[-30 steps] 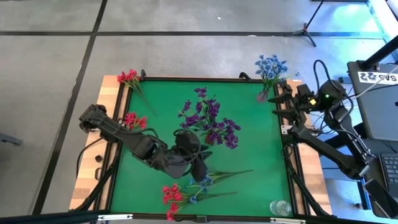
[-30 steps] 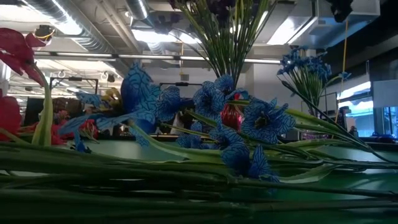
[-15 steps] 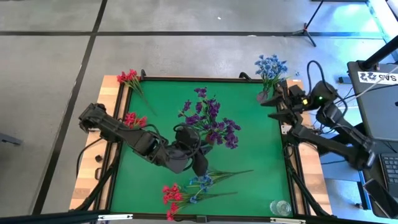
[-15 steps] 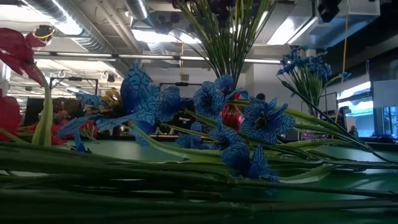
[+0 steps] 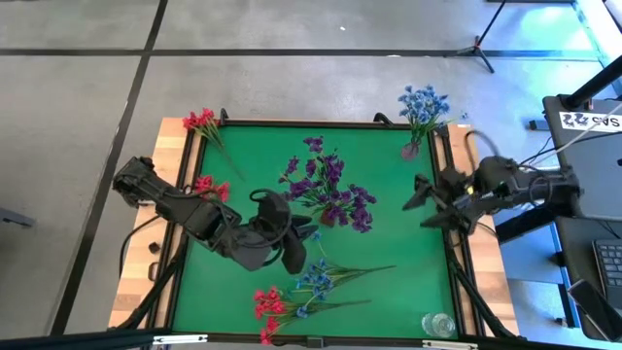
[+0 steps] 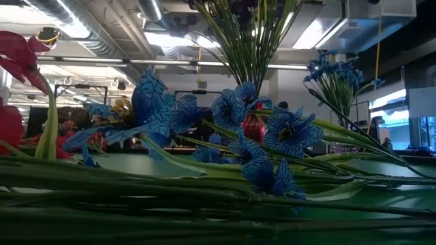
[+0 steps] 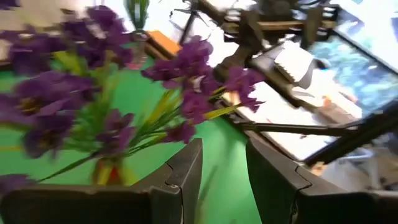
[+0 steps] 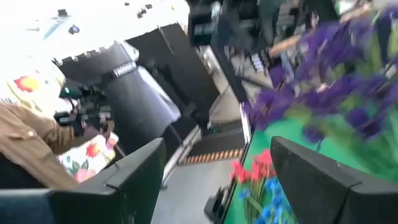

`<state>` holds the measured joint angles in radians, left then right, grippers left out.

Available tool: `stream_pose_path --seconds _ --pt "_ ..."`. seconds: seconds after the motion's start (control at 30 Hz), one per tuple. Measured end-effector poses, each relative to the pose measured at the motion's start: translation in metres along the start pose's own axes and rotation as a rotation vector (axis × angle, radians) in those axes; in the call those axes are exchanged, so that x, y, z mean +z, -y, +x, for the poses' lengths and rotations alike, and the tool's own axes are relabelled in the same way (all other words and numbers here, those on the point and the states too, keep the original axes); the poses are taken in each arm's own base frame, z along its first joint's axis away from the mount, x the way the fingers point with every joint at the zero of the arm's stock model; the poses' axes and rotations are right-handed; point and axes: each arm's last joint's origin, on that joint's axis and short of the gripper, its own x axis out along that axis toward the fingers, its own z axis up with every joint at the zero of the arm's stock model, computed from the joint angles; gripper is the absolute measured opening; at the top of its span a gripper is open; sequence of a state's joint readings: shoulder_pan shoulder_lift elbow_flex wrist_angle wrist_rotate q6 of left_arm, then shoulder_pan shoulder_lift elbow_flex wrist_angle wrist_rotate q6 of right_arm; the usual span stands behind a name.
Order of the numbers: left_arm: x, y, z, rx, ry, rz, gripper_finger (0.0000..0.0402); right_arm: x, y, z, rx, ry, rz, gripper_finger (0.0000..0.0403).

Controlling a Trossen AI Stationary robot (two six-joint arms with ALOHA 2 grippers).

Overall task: Sort flowers into vase by color
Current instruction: Put the blue flowers into the violet vase

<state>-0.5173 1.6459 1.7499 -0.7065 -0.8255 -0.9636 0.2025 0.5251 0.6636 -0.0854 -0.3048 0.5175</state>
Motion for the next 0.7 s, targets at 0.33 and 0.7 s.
stream_pose_path --seconds 0.33,0.7 --pt "-0.009 -0.005 -0.005 0.049 -0.044 0.007 0.012 -0.04 -0.024 0.052 -0.064 -0.133 -0.009 0.0288" --pt "-0.012 -0.011 -0.006 0.094 -0.077 0.069 0.012 -0.057 -0.048 0.102 -0.189 -0.287 -0.059 0.0288"
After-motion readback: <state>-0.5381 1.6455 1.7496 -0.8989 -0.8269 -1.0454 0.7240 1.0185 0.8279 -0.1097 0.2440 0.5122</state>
